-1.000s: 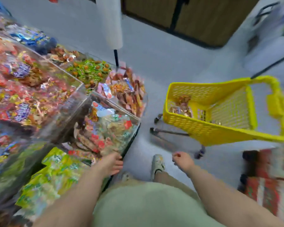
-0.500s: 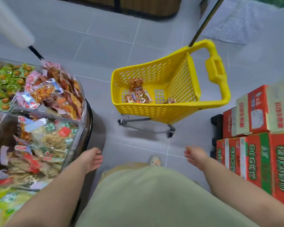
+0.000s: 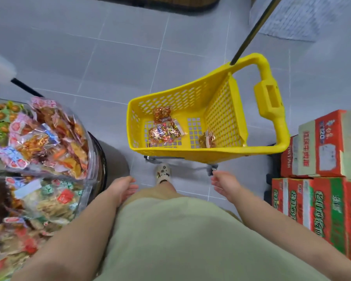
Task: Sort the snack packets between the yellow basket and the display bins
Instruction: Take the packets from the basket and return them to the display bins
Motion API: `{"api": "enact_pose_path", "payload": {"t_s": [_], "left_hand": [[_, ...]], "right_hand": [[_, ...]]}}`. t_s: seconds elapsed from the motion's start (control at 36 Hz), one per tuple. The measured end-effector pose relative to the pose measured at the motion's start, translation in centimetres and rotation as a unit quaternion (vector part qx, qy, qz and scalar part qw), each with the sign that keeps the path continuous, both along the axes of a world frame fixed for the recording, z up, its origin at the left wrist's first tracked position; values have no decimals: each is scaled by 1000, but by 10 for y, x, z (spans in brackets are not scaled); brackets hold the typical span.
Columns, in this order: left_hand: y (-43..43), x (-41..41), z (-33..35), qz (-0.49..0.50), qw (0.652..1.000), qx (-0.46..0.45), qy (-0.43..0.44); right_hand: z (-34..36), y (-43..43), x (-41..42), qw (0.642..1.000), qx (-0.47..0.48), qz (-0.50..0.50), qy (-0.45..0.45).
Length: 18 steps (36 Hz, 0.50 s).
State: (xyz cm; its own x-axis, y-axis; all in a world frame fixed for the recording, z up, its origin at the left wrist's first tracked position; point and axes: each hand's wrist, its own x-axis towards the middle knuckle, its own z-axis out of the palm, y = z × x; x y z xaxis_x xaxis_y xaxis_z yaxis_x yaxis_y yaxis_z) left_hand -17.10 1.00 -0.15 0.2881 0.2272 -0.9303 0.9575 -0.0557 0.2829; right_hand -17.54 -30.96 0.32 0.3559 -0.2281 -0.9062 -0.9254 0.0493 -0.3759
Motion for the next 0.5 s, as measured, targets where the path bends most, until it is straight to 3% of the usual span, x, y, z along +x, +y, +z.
{"api": "enact_pose_path", "payload": {"t_s": [0.19, 0.5], "left_hand": [[20, 99, -1, -28, 999, 12, -11], [33, 212, -21, -142, 979, 131, -63]], "right_hand": [[8, 26, 101, 995, -9, -54, -87], [-28, 35, 198, 996, -8, -52, -69]]}}
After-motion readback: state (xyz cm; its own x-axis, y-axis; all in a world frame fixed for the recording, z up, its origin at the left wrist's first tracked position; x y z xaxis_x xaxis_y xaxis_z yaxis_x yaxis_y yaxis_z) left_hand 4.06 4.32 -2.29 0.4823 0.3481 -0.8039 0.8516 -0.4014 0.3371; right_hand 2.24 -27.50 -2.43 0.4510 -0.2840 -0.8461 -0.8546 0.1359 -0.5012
